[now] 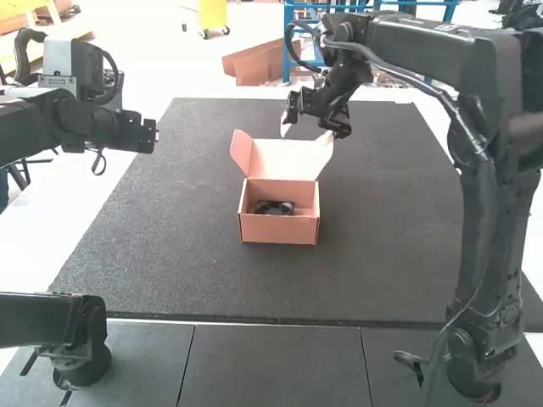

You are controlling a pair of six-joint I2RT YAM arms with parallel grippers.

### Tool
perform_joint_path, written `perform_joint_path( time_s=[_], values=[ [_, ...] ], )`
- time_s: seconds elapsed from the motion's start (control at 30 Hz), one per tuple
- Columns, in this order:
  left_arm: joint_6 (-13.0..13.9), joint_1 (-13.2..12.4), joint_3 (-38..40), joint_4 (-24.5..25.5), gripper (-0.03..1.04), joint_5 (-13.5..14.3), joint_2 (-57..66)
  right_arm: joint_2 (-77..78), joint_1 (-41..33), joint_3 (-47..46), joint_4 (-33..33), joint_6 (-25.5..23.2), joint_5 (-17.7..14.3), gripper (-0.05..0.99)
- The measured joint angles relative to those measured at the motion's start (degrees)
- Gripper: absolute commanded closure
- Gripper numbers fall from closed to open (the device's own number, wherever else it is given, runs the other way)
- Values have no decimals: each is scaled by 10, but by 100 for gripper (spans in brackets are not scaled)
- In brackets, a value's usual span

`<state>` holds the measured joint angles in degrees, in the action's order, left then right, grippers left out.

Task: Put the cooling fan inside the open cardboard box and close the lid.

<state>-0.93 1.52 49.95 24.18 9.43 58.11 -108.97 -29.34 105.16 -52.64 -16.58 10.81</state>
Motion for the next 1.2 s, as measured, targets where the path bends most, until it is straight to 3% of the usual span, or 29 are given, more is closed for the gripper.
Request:
perform_joint_path(
  time_s=[0.23, 0.5, 0.93, 1.2],
  values=[
    [0, 0, 0, -13, 4, 0, 31, 127, 21, -161, 102, 50, -55, 3],
    [0, 2, 0, -39, 4, 0, 67, 202, 31, -290, 213, 63, -83, 3],
    [-17, 65, 37, -74, 4, 0, 170, 210, 98, -318, 302, 64, -98, 3],
    [-27, 71, 81, -101, 4, 0, 234, 191, 99, -315, 319, 64, -98, 3]
  ],
)
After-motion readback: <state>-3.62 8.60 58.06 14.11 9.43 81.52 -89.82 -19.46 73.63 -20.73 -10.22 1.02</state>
